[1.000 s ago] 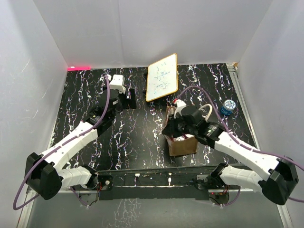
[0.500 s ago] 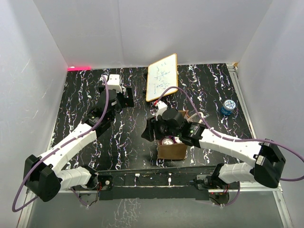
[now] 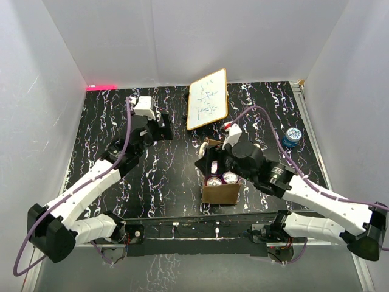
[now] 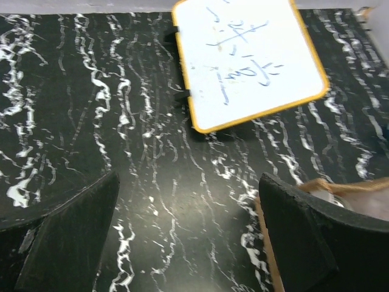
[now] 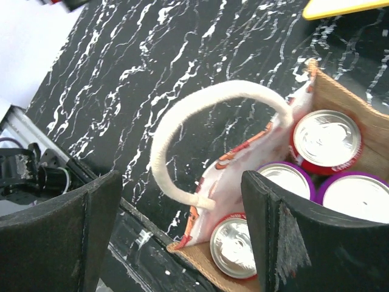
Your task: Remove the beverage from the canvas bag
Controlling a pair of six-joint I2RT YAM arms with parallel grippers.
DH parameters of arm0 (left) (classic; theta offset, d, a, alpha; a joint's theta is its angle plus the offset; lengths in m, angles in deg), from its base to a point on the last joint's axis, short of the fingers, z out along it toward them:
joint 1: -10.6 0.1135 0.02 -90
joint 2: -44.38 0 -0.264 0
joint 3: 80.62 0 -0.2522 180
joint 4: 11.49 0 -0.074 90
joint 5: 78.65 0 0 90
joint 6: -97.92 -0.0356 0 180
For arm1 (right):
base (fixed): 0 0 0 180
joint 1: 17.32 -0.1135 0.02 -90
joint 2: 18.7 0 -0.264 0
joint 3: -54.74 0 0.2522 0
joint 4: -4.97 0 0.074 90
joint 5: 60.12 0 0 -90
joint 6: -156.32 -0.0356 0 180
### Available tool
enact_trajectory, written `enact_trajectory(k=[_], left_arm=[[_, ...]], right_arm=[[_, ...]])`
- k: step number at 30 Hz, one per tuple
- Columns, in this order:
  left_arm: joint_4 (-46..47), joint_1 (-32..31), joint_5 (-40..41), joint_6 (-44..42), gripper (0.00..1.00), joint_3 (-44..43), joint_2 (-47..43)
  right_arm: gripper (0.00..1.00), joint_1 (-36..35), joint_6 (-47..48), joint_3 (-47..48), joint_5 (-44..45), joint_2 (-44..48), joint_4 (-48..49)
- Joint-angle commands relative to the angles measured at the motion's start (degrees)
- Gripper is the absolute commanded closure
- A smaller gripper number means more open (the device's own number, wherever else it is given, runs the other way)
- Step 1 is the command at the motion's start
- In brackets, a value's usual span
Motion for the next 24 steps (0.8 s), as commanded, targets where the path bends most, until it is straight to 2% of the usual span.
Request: enact_trajectory(k=[1,7,10,13,18,24], left_arm=[[-4.53,-0.25,-8.40,6.52,0.03,-2.73,-5.77],[-8.80,-0.11,-28.65,10.65,0.03,-4.70,-5.86],[-7.71,-0.17,-40.53,12.63,0.03,-4.89,-4.78],[-3.40,-0.22,-48.51,15.37,0.03,-3.27,-3.99],[2.61,-1.40,-53.21,20.09,0.03,-0.16,-1.64],[2.13,-4.05,-54.50,20.01,0.05,-1.47,4.07]], right_arm=[[0.18,-0.15,0.24,2.29,6.80,3.88,-4.88],[0.18,-0.17,0.84,1.99,13.17,7.38,-10.51],[0.18,-0.17,-0.06,2.07,16.99,7.90,-13.27],[0.18,-0.17,-1.02,2.60,18.79,7.56,-15.23],[0.18,-0.10,-2.91,2.95,21.96,5.22,-17.89],[0.18,-0.12,-7.29,3.97,25.60,1.72,-23.42]])
